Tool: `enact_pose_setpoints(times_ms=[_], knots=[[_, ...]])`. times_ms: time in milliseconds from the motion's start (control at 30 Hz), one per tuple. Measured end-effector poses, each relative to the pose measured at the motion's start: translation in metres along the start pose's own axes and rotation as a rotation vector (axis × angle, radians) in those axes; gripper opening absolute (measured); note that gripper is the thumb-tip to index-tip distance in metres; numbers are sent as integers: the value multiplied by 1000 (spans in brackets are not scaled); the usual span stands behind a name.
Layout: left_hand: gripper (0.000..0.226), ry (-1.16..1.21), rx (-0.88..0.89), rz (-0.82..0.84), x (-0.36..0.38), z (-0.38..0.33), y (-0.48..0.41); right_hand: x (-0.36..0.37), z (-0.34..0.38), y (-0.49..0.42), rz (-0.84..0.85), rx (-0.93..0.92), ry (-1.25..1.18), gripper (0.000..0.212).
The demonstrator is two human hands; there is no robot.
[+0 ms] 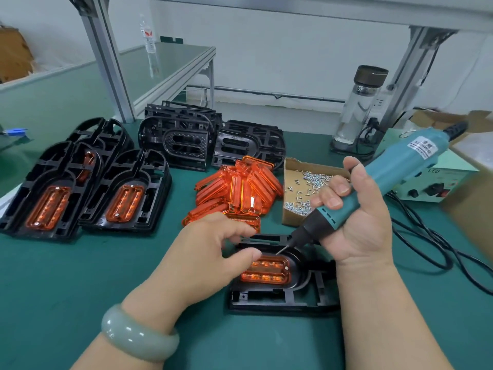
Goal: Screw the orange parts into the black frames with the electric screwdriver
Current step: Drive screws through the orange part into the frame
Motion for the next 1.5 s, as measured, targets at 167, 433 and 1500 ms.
enact_pose_setpoints(times_ms=[167,433,1500], knots=[[90,-137,89,325,36,-21,-3,-7,7,-1,-25,-17,-74,10],[102,-297,137,442,60,-26,-1,-8,9,0,-30,-7,-116,12],[91,-521,-616,-699,-135,67,-20,-2,-5,2,-95,114,-180,11]])
Point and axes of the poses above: each hand's wrist, its own y-axis away from the middle knuckle, its own x-axis out of the palm, z = x × y, the point moved 7 cm from there along -y, towards the middle knuckle, and after that the axes turned 13 degrees about y, right-handed, at the moved point
